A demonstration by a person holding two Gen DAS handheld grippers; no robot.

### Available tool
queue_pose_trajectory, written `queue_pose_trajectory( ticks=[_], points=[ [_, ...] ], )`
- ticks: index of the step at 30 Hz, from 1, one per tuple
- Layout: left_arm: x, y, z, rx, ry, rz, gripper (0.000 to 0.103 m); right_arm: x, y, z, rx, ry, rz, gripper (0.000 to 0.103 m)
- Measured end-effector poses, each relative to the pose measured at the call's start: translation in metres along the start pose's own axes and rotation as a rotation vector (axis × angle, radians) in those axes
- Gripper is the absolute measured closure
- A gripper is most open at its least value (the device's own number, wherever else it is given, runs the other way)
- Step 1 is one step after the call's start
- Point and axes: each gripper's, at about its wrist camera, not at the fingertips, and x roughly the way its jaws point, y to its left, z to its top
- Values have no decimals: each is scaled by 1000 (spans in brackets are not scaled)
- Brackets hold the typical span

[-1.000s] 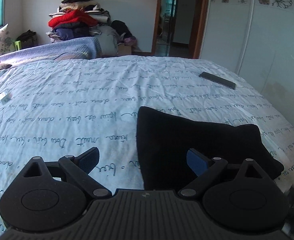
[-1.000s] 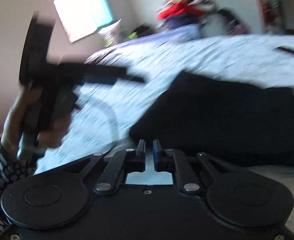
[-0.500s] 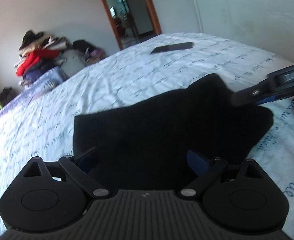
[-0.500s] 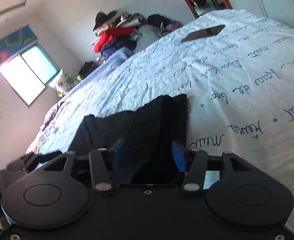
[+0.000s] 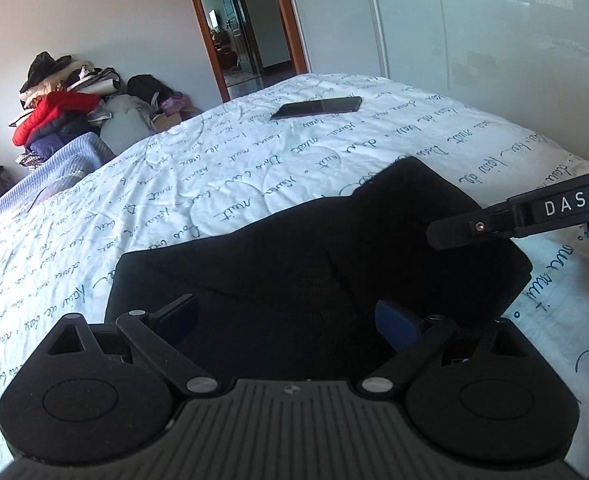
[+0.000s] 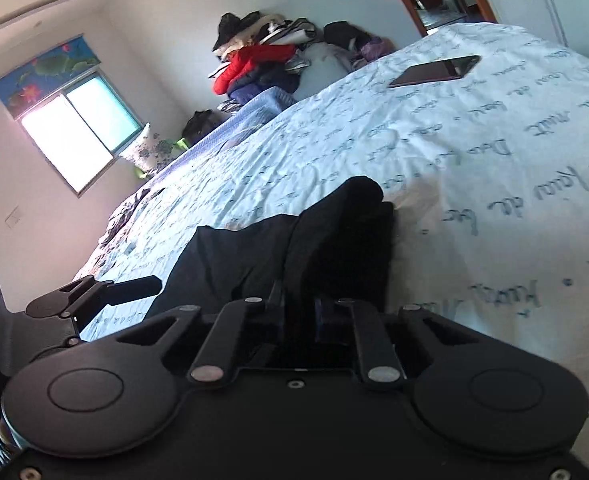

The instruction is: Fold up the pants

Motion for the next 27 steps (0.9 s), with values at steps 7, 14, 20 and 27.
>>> queue_pose_trajectory(
  ticks=[7,14,20,27],
  points=[
    [4,-2,-3,0,2,10,6,-19,1,13,-71,-81,-161,72],
    [13,-2,1,-14,11,-12,5,39,27,44,-316,89,-109,73],
    [10,-3,-1,-11,-1,-18,5,52,31,59,-371,63,-187,75],
    [5,17,-3,-100,22,-17,5,90,42,51,-478,177,-210,78]
  ],
)
